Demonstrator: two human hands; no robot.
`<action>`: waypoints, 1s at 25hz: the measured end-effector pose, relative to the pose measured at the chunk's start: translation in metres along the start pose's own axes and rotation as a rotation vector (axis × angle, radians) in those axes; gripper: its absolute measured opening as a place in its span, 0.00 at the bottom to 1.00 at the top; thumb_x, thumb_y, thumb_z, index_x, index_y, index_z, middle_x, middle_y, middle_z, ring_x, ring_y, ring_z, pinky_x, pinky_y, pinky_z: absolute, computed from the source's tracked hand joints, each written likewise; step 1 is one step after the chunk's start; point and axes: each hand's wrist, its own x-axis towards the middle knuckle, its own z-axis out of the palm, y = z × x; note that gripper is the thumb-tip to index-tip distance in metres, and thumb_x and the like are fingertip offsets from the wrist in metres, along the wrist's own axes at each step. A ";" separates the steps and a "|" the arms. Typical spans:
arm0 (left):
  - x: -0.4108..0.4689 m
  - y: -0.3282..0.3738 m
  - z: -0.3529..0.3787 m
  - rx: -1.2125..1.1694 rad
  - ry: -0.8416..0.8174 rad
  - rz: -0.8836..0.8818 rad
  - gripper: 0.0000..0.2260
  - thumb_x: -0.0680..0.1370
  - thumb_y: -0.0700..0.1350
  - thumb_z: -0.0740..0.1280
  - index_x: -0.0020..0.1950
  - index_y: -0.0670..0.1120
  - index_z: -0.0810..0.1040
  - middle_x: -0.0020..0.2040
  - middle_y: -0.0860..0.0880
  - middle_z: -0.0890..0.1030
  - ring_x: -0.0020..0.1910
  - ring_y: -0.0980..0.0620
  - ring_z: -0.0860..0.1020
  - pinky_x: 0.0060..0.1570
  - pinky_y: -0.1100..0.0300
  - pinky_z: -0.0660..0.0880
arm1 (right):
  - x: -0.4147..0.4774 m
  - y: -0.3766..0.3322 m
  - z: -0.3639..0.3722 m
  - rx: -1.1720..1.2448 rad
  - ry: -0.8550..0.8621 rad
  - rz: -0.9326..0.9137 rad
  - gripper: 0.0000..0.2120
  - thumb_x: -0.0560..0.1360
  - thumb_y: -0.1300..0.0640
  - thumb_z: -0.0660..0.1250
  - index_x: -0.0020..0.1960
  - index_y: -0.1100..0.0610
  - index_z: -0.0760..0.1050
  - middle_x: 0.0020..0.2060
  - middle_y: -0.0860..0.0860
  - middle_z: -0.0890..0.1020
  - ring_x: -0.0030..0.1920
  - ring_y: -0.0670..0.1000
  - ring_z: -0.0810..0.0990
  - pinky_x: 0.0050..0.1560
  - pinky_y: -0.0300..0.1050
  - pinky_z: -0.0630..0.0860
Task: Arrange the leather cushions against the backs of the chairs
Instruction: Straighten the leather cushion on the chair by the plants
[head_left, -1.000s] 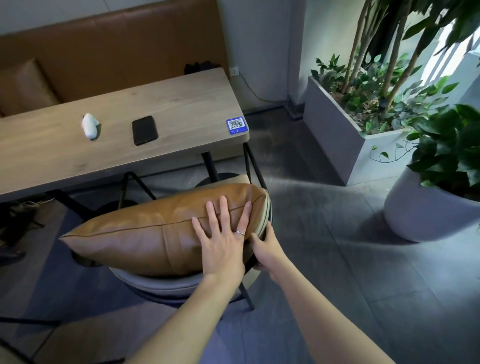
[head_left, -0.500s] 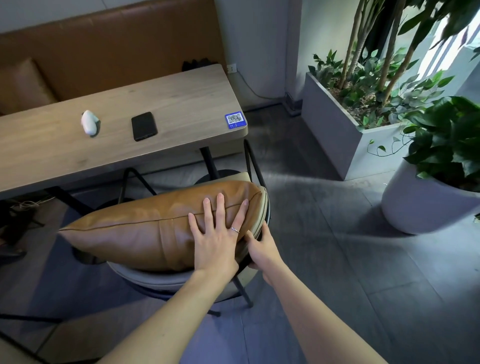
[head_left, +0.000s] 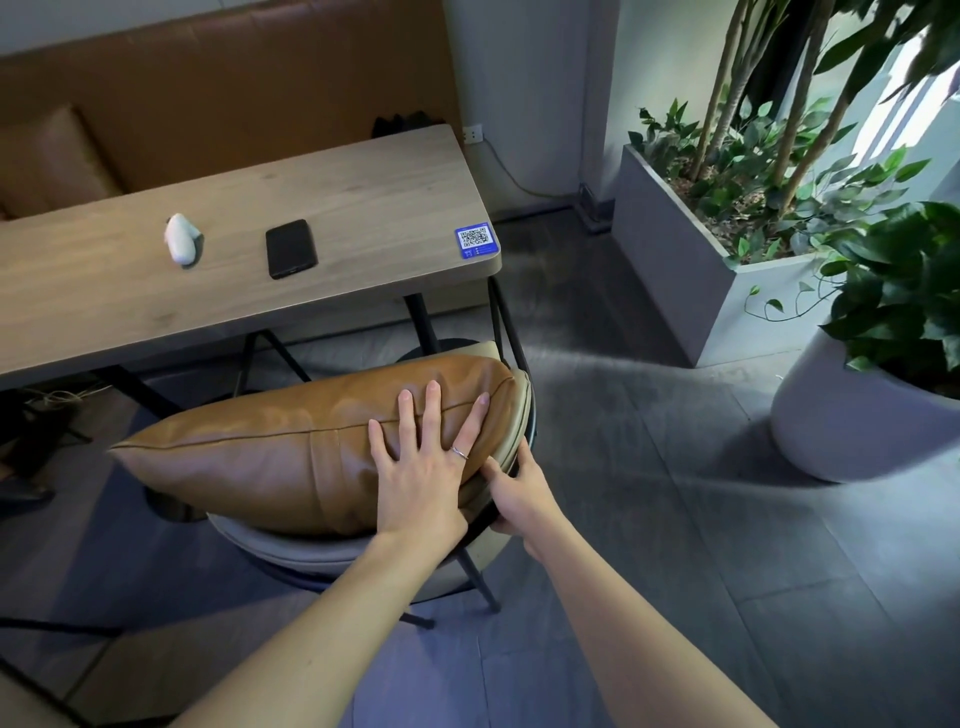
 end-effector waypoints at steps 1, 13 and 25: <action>0.000 0.000 -0.001 0.000 -0.001 -0.003 0.61 0.69 0.53 0.77 0.74 0.59 0.23 0.82 0.39 0.40 0.79 0.34 0.39 0.72 0.30 0.47 | 0.000 -0.001 -0.001 0.004 -0.013 0.009 0.31 0.82 0.47 0.65 0.82 0.43 0.57 0.72 0.53 0.77 0.68 0.60 0.78 0.64 0.63 0.80; -0.004 0.003 -0.002 -0.006 0.011 -0.006 0.60 0.70 0.55 0.76 0.74 0.59 0.24 0.82 0.40 0.38 0.79 0.34 0.38 0.72 0.31 0.45 | -0.002 0.004 -0.006 0.054 -0.024 0.073 0.40 0.80 0.45 0.68 0.84 0.39 0.48 0.75 0.53 0.73 0.69 0.61 0.77 0.62 0.62 0.81; 0.004 -0.002 0.004 -0.029 0.026 0.035 0.63 0.65 0.55 0.79 0.76 0.60 0.27 0.82 0.39 0.42 0.78 0.35 0.39 0.72 0.30 0.46 | 0.012 0.009 -0.003 0.015 0.008 0.066 0.39 0.77 0.41 0.69 0.83 0.37 0.52 0.74 0.54 0.75 0.70 0.62 0.77 0.60 0.63 0.83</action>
